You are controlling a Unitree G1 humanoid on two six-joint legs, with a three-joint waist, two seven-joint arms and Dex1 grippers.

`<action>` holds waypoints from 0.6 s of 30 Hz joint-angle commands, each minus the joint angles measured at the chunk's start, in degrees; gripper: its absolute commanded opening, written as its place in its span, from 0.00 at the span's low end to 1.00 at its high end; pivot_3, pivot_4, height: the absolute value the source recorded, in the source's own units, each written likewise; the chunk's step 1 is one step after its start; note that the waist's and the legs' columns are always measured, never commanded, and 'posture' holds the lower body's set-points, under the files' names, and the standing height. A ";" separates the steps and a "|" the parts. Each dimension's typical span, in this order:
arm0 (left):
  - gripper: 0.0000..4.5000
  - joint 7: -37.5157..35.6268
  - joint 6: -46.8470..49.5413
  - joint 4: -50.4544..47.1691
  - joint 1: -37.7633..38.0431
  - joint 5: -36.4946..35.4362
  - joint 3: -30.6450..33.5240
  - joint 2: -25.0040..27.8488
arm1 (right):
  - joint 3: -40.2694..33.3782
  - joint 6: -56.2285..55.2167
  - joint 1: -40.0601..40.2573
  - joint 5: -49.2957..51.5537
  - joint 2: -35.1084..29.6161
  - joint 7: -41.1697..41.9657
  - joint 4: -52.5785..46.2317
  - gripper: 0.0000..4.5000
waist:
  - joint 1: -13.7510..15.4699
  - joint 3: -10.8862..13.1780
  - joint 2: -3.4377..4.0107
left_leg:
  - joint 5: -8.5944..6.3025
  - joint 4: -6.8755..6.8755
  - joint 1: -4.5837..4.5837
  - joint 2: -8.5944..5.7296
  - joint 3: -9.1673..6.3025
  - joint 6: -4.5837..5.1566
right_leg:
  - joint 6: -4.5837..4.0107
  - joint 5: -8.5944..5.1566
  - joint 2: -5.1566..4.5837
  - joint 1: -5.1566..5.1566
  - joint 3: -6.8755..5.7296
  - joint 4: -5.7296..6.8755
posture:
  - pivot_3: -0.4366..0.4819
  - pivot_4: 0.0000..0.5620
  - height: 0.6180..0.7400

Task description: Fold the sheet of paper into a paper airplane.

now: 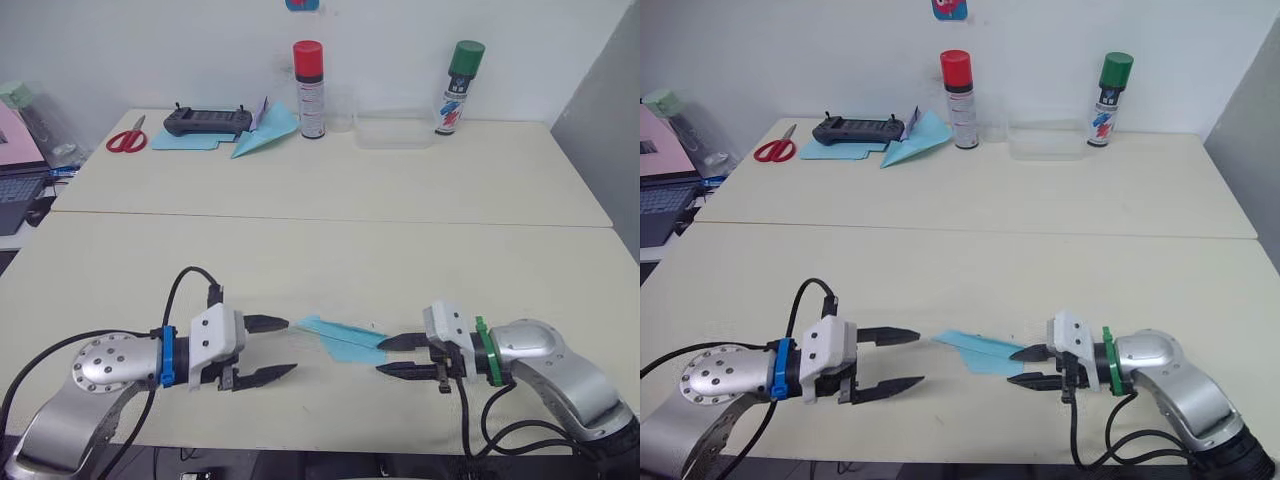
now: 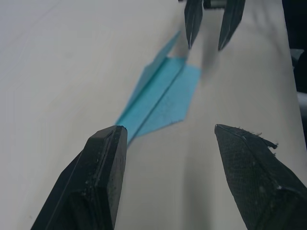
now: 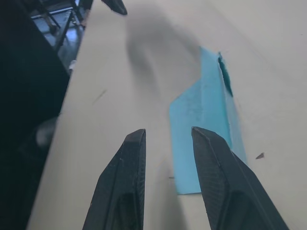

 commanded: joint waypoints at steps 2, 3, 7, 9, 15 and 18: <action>0.72 1.32 1.04 -1.31 -1.38 -0.26 -0.38 -0.07 | 1.76 -6.74 -2.62 -5.51 3.46 -2.73 3.91 0.35 | -0.15 0.00 0.00 | 0.00 0.00 0.03 0.00 0.00 0.00 | 0.00 0.00 0.01 0.00 0.00 0.04 | 0.48 0.27 1.00; 0.72 1.58 1.19 -1.27 -1.60 -0.22 -0.56 -0.26 | 2.17 -7.60 -2.89 -6.36 3.90 -2.81 4.83 0.35 | -0.10 0.00 0.00 | 0.00 0.00 0.02 0.00 -0.02 0.00 | 0.00 0.00 0.01 0.00 -0.01 0.05 | 0.48 0.27 1.00; 0.72 2.49 1.98 -2.19 -1.65 -0.72 -0.97 -0.72 | 2.86 -10.00 -4.42 -9.55 5.33 -4.12 8.43 0.35 | 0.03 0.00 0.00 | 0.00 0.00 0.01 -0.01 -0.02 0.00 | -0.01 0.00 0.00 0.01 -0.01 0.04 | 0.48 0.27 1.00; 0.72 2.63 1.71 -2.05 -1.50 -0.53 -1.06 -0.94 | 3.09 -10.99 -5.04 -10.70 5.78 -4.22 9.99 0.35 | 0.03 0.00 0.00 | 0.00 0.01 0.03 -0.01 -0.02 0.00 | -0.01 0.00 0.00 0.01 -0.01 0.07 | 0.48 0.27 1.00; 0.72 4.65 4.50 -2.20 -1.65 -3.69 0.68 -2.45 | 3.74 -11.07 -7.60 -13.05 8.14 -5.65 13.50 0.35 | 0.06 0.00 0.00 | 0.01 0.03 0.08 0.00 -0.03 0.00 | -0.01 0.00 0.01 0.01 -0.01 0.16 | 0.48 0.27 1.00; 0.76 4.70 7.91 -2.07 -3.03 -7.90 2.91 -1.98 | 4.00 -10.95 -8.51 -13.82 8.81 -5.67 14.52 0.34 | 0.06 0.00 0.00 | 0.01 0.05 0.06 0.00 -0.03 0.00 | -0.01 0.00 0.01 0.01 -0.01 0.17 | 0.48 0.27 1.00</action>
